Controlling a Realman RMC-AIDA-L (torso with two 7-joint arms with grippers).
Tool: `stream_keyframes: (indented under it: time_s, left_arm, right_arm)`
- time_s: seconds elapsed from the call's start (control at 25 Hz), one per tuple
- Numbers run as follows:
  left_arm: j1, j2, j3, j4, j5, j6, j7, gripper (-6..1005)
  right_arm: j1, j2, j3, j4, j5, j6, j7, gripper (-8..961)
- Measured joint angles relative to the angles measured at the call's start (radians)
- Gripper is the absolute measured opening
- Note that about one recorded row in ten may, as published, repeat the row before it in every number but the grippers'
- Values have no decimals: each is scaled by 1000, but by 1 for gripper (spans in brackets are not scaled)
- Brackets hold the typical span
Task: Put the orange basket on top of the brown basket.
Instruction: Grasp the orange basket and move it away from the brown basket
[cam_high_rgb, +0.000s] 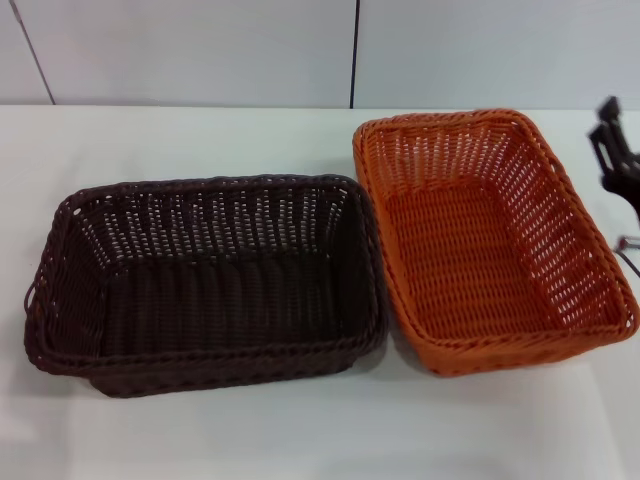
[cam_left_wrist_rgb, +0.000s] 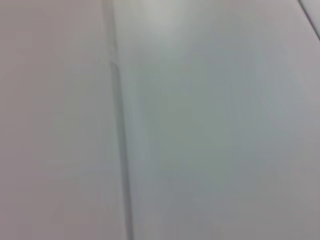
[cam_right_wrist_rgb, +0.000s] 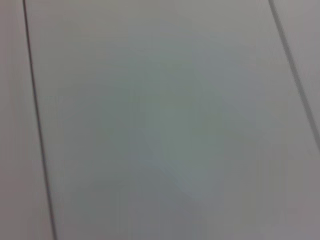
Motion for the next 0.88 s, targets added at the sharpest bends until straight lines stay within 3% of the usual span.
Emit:
stream_keyframes:
  time_s: [0.04, 0.08, 0.12, 0.16, 0.2, 0.24, 0.28, 0.32, 0.4, 0.44, 0.48, 0.6, 0.64, 0.68, 0.72, 0.76, 0.8, 0.84, 0.88]
  left_arm:
    - [0, 0, 0, 0, 0, 0, 0, 674]
    - [10, -5, -16, 148, 61, 193, -126, 674]
    - [10, -5, -16, 148, 61, 193, -126, 674]
    - [7, -6, -28, 279, 84, 326, -178, 674]
    - [7, -4, -41, 394, 83, 402, -181, 674]
    - [13, -5, -67, 493, 76, 417, -192, 674]
    - [13, -5, -67, 493, 76, 417, -192, 674]
    - [15, -8, -81, 540, 76, 419, -201, 674]
    - [15, -11, -102, 616, 73, 422, -220, 674]
    - [12, -12, -108, 681, 66, 422, -239, 674]
    - [12, -12, -108, 681, 66, 422, -239, 674]
    - [6, -11, -109, 741, 39, 422, -251, 674]
    - [1, -11, -109, 763, 20, 418, -251, 674]
    - [1, -11, -109, 763, 20, 418, -251, 674]
    - [-7, -12, -109, 783, 2, 409, -251, 674]
    - [-7, -12, -109, 783, 2, 409, -251, 674]
    - [-11, -12, -109, 790, -3, 403, -251, 674]
    - [-15, -12, -108, 800, -8, 389, -250, 673]
    - [-15, -12, -108, 800, -8, 389, -250, 673]
  right_arm:
    - [10, -24, 14, -66, -9, -96, 1, 654]
    - [13, -38, 19, -98, -13, -142, 2, 654]
    - [17, -65, 26, -159, -23, -206, 2, 653]
    - [17, -65, 26, -159, -23, -206, 2, 653]
    - [17, -97, 39, -238, -39, -304, 2, 653]
    - [16, -148, 79, -377, -69, -475, 2, 652]
    - [13, -174, 113, -461, -90, -589, 1, 652]
    - [13, -174, 113, -461, -90, -589, 1, 651]
    - [0, -201, 218, -624, -140, -855, -6, 651]
    - [-13, -196, 366, -779, -192, -1151, -10, 650]
    - [-13, -196, 366, -779, -192, -1151, -10, 650]
    - [7, -136, 626, -985, -246, -1609, -46, 648]
    - [54, -76, 798, -1089, -252, -1934, -126, 648]
    - [54, -76, 798, -1089, -252, -1934, -126, 648]
    - [120, -23, 964, -1147, -248, -2258, -227, 647]
    - [120, -23, 964, -1147, -248, -2258, -227, 647]
    - [159, -9, 1031, -1165, -246, -2392, -261, 646]
    - [257, -4, 1143, -1181, -243, -2697, -340, 646]
    - [257, -4, 1143, -1181, -243, -2697, -340, 645]
